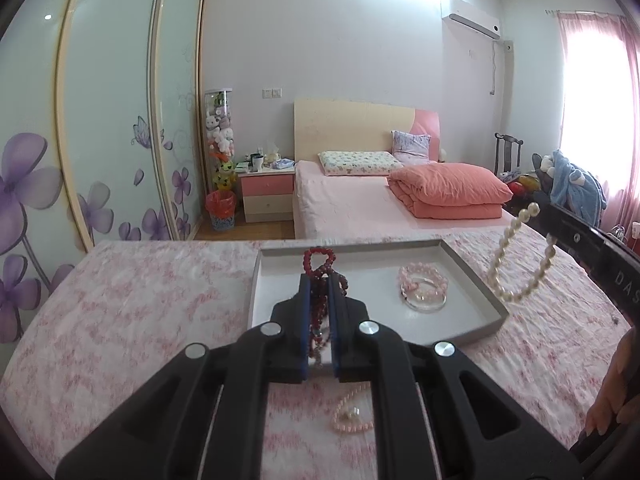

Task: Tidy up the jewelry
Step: 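Lift both necklaces and carry them over the grey tray, then lower both necklaces into the tray and open both tools, then lift both tools from the tray toward the ring and pink bracelet, then grasp the pink pearl bracelet with the left tool while the right grasps the silver ring, then carry the pink bracelet and silver ring over the tray, then lower both items into the tray and open both tools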

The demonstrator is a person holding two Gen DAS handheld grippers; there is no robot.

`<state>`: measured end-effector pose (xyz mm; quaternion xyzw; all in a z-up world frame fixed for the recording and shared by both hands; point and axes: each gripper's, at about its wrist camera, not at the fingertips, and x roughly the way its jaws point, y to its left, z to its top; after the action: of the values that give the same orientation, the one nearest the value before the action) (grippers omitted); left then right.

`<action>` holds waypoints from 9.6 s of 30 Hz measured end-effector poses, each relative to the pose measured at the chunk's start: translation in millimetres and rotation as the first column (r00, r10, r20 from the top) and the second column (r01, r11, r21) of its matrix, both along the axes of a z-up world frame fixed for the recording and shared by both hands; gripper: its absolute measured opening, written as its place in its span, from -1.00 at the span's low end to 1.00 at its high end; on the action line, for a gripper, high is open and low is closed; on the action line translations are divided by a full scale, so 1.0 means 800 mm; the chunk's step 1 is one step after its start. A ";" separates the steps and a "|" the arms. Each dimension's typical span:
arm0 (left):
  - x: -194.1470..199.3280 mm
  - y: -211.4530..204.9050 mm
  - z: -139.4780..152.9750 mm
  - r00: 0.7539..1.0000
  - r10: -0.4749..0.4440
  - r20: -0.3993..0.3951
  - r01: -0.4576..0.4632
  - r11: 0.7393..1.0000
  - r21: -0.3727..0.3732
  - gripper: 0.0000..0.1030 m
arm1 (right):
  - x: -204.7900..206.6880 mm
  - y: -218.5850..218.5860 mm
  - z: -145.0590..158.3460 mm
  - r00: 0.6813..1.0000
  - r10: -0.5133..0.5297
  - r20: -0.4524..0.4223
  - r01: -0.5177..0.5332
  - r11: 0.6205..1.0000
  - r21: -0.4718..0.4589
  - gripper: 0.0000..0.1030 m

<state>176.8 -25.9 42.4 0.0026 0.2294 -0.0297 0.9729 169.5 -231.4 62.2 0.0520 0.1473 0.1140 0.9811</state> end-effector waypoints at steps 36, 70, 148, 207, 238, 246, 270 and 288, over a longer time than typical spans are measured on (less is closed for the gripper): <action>0.174 0.019 -0.068 0.985 0.056 -0.162 -0.068 0.995 -0.072 -0.50 | 0.150 -0.002 -0.072 0.971 0.009 -0.238 0.002 0.999 0.046 -0.23; 0.010 0.044 -0.104 0.963 -0.101 -0.248 0.097 0.995 -0.025 0.47 | 0.049 0.034 -0.165 0.831 0.088 -0.549 -0.211 0.964 -0.165 -0.26; 0.053 -0.008 -0.130 0.907 -0.245 -0.343 0.256 0.967 -0.016 -0.88 | 0.046 0.027 -0.161 0.842 0.075 -0.534 -0.177 0.974 -0.143 -0.56; -0.036 0.012 -0.013 0.999 -0.002 0.041 0.002 1.000 -0.009 -0.88 | -0.015 0.009 -0.038 0.999 -0.046 -0.028 0.043 0.994 -0.103 -0.56; 0.005 0.004 -0.029 1.000 -0.012 -0.005 0.012 1.000 -0.003 -0.88 | 0.014 0.008 -0.041 0.997 -0.052 -0.052 0.048 0.996 -0.081 -0.56; 0.058 0.007 -0.031 0.999 -0.020 -0.043 0.018 0.999 -0.042 -0.88 | 0.058 0.006 -0.044 0.995 -0.054 -0.084 0.048 0.996 -0.071 -0.56; 0.165 0.009 -0.078 0.985 -0.032 -0.169 0.013 0.994 -0.111 -0.84 | 0.156 0.017 -0.097 0.968 -0.022 -0.250 0.001 0.997 -0.081 -0.20; 0.088 0.073 -0.077 0.980 0.069 -0.189 -0.088 0.992 -0.095 -0.54 | 0.089 0.010 -0.115 0.933 0.042 -0.358 -0.062 0.997 -0.045 -0.20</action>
<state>247.2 32.4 -19.4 -0.0592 0.3170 -0.0031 0.9466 240.4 -223.0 -30.1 0.0409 0.3272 0.1244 0.9358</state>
